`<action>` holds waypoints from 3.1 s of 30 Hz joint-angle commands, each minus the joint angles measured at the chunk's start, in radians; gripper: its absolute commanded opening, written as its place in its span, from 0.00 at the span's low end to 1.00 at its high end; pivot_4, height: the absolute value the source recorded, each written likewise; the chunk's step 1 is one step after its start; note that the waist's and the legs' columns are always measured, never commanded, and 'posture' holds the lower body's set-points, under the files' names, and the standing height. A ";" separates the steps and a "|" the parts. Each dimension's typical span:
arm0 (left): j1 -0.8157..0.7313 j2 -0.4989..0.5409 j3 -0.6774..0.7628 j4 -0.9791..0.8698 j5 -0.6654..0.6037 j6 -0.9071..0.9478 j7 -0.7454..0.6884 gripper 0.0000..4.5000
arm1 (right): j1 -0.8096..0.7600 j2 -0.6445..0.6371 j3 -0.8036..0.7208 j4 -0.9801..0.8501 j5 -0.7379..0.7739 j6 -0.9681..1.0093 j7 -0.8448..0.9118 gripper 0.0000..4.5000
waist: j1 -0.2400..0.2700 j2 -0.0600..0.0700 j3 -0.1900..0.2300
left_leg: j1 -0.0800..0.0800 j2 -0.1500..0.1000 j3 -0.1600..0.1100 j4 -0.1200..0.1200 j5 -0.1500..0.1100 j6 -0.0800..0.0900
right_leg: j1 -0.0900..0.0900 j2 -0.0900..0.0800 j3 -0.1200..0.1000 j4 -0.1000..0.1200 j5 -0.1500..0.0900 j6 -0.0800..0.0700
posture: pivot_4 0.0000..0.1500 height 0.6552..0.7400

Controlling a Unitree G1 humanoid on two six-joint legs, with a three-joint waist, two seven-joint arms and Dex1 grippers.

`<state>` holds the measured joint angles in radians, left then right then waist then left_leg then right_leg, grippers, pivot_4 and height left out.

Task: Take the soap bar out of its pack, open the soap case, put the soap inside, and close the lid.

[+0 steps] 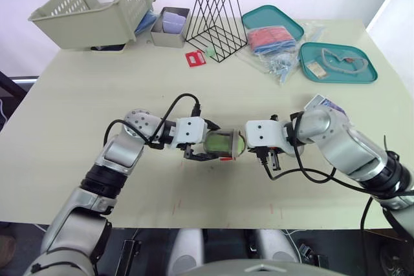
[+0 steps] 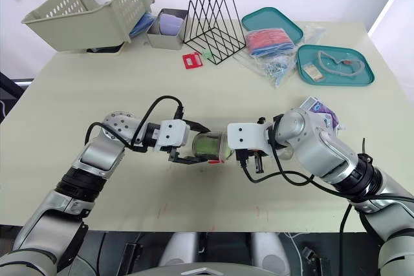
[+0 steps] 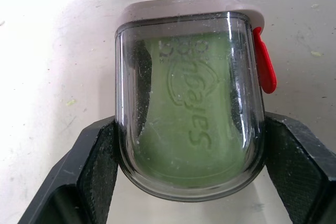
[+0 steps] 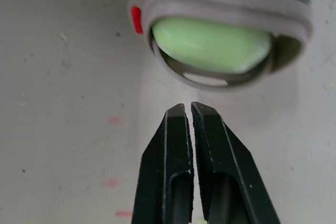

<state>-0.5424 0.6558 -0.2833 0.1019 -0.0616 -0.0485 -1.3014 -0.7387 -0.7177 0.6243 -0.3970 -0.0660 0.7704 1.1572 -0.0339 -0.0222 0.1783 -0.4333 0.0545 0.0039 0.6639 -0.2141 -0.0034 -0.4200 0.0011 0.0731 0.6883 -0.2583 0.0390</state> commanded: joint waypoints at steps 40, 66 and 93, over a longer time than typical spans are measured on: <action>0.042 0.066 0.094 -0.197 -0.138 0.088 0.003 0.77 | 0.200 0.314 -0.778 0.105 0.946 0.844 -0.410 0.99 | -0.007 0.000 0.000 | 0.001 -0.001 -0.006 0.000 0.000 0.000 | 0.005 0.000 -0.004 -0.002 0.000 0.000 | 1.00 1.00; 0.098 0.084 0.103 -0.312 -0.164 0.152 0.037 0.77 | 0.184 0.484 -0.795 0.234 1.356 0.844 -0.915 0.99 | -0.008 0.000 0.000 | 0.001 -0.001 -0.006 -0.002 0.000 0.000 | 0.005 0.000 -0.004 -0.003 0.000 0.000 | 1.00 1.00; 0.104 0.089 0.089 -0.291 -0.134 0.115 0.036 0.77 | 0.154 0.504 -0.766 0.293 1.452 0.834 -1.021 0.48 | -0.008 0.000 0.000 | 0.001 0.000 -0.006 -0.009 0.000 0.000 | 0.005 0.000 -0.004 -0.010 0.000 0.000 | 1.00 1.00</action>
<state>-0.4339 0.7406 -0.2050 -0.1666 -0.1760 0.0635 -1.2620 -0.5536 -0.2201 -0.1436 -0.0687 1.3468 1.6043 0.1348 -0.0424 -0.0218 0.1785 -0.4324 0.0541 -0.0018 0.6547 -0.2141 -0.0033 -0.4152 0.0010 0.0689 0.6785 -0.2582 0.0391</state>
